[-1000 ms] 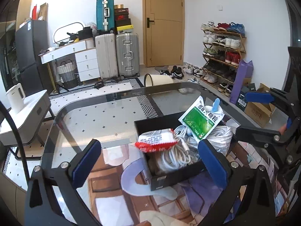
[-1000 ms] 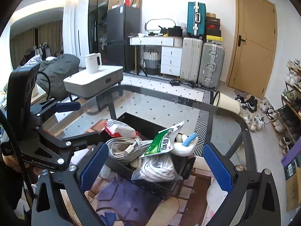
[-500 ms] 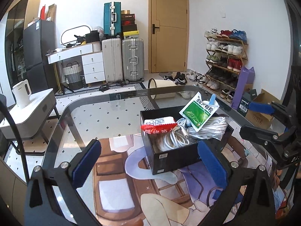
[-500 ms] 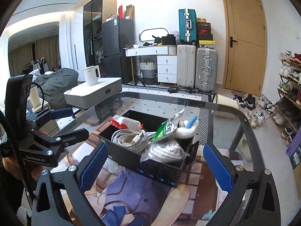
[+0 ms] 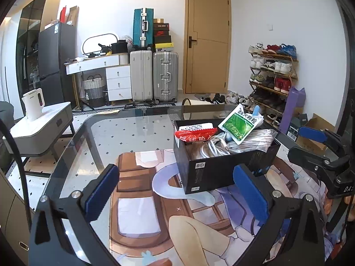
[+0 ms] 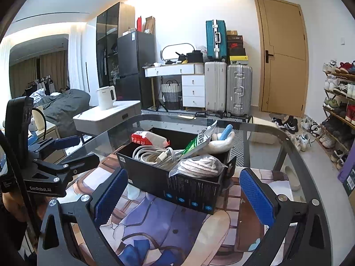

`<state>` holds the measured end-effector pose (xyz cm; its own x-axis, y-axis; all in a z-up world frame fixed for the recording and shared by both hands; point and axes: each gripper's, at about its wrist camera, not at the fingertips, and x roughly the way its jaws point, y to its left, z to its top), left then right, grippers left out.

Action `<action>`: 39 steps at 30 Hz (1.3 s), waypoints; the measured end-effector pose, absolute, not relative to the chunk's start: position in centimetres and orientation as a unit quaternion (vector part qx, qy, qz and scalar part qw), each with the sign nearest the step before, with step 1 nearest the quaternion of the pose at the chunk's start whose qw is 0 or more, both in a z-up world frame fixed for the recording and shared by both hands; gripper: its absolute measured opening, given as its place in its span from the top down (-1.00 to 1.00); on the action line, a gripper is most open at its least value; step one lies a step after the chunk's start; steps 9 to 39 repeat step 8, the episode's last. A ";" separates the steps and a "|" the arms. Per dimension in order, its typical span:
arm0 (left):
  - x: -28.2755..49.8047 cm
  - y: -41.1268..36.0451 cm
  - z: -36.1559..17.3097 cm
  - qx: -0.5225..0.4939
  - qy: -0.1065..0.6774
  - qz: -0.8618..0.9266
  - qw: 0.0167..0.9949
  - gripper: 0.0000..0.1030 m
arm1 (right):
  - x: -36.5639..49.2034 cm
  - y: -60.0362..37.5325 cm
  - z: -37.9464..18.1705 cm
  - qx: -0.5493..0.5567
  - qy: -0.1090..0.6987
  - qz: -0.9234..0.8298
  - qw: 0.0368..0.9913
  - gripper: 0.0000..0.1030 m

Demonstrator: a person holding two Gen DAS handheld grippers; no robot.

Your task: Organize soft objects

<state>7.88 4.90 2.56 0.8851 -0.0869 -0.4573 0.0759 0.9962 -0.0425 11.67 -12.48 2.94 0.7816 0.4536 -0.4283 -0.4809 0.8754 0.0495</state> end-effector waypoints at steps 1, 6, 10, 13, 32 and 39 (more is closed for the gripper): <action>7.9 4.9 2.5 -0.013 0.235 -0.040 0.971 -1.00 | 11.6 -12.5 2.8 -0.031 0.217 0.246 0.944 -0.98; 7.7 5.0 2.1 -0.017 0.219 -0.031 0.975 -1.00 | 11.6 -12.5 2.4 -0.033 0.208 0.240 0.948 -0.98; 7.8 5.0 1.9 -0.017 0.220 -0.028 0.975 -1.00 | 11.6 -12.6 2.2 -0.033 0.205 0.236 0.949 -0.98; 7.8 5.0 1.9 -0.017 0.220 -0.028 0.975 -1.00 | 11.6 -12.6 2.2 -0.033 0.205 0.236 0.949 -0.98; 7.8 5.0 1.9 -0.017 0.220 -0.028 0.975 -1.00 | 11.6 -12.6 2.2 -0.033 0.205 0.236 0.949 -0.98; 7.8 5.0 1.9 -0.017 0.220 -0.028 0.975 -1.00 | 11.6 -12.6 2.2 -0.033 0.205 0.236 0.949 -0.98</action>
